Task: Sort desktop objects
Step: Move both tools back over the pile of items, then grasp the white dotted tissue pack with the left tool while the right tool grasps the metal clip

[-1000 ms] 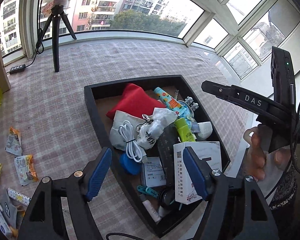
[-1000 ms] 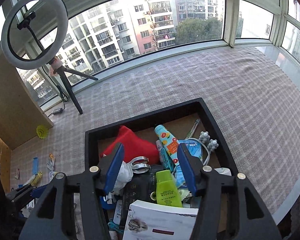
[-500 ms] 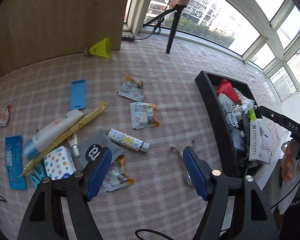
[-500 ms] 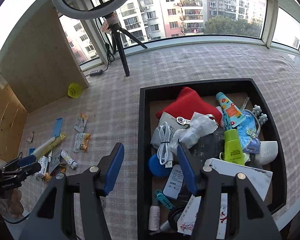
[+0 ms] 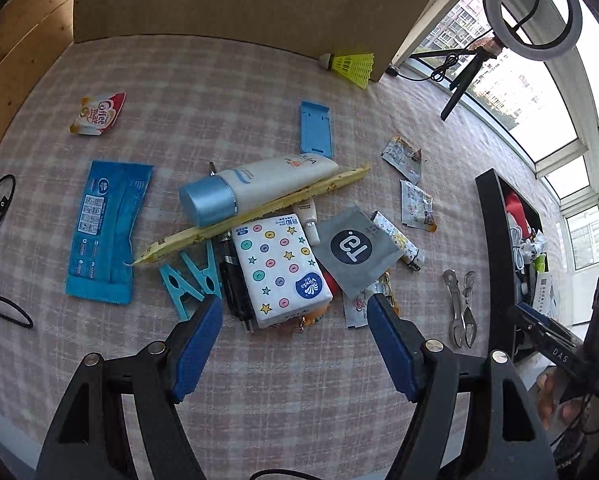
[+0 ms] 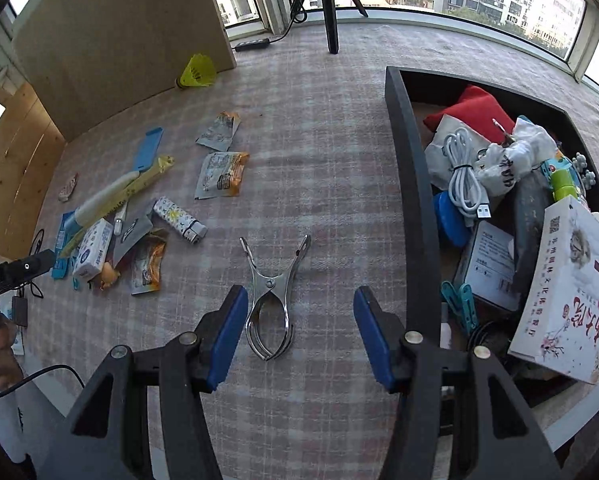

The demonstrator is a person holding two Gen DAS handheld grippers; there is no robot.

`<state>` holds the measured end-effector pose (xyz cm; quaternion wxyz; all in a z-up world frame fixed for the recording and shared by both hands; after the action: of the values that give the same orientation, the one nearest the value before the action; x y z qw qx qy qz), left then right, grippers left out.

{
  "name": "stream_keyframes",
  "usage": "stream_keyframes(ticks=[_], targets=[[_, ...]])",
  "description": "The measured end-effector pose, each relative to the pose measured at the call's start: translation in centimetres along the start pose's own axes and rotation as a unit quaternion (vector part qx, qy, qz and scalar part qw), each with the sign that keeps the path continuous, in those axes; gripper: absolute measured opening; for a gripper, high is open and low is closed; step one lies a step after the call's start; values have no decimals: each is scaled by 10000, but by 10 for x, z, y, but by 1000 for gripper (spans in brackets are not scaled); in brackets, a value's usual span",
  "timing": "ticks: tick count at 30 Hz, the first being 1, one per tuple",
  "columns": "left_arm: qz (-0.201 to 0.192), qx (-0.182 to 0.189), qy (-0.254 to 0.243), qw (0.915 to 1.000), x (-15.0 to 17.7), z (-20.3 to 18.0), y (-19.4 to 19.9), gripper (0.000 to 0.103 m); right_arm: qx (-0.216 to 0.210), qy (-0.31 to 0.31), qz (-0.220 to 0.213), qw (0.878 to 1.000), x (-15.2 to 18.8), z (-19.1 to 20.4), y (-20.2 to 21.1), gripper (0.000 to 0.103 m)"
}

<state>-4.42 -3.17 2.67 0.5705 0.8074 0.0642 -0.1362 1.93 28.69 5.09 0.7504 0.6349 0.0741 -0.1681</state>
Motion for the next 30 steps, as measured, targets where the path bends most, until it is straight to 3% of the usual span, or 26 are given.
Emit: stream_keyframes(ticks=[3, 7, 9, 14, 18, 21, 24, 26, 30], targets=[[142, -55, 53, 9999, -2, -3, -13, 72, 183, 55, 149, 9997, 2, -1, -16, 54], [232, -495, 137, 9984, -2, -1, -30, 72, 26, 34, 478, 9988, 9, -9, -34, 54], [268, -524, 317, 9978, -3, 1, -37, 72, -62, 122, 553, 9984, 9, -12, -39, 53], [324, -771, 624, 9945, -7, 0, -49, 71, -247, 379, 847, 9954, 8, -17, -51, 41], [382, -1158, 788, 9894, -5, -1, -59, 71, -351, 618, 1047, 9920, 9, -19, -60, 38], [371, -1207, 945, 9875, -2, 2, -61, 70, -414, 730, 1079, 9906, 9, -20, -62, 36], [445, -1336, 950, 9855, -2, 4, -64, 60, -410, 855, 1080, 9896, 8, -13, -65, 29], [442, -1362, 909, 9855, -4, 4, -64, 55, -370, 930, 1075, 9892, 8, -10, -66, 18], [380, -1282, 736, 9883, -8, 2, -63, 50, -300, 953, 1049, 9895, 6, -6, -70, 7]])
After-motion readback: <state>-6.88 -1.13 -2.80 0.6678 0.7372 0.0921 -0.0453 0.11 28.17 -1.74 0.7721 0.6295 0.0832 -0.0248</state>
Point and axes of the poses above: each gripper's, at about its wrist camera, not at the fingertips, and y roughly against the way its jaws point, z to its left, x to its underside, the point moved 5 cm from there along -y, roughly the way its jaws point, and after that the axes turned 7 degrees about -y, right-handed, at the moved point
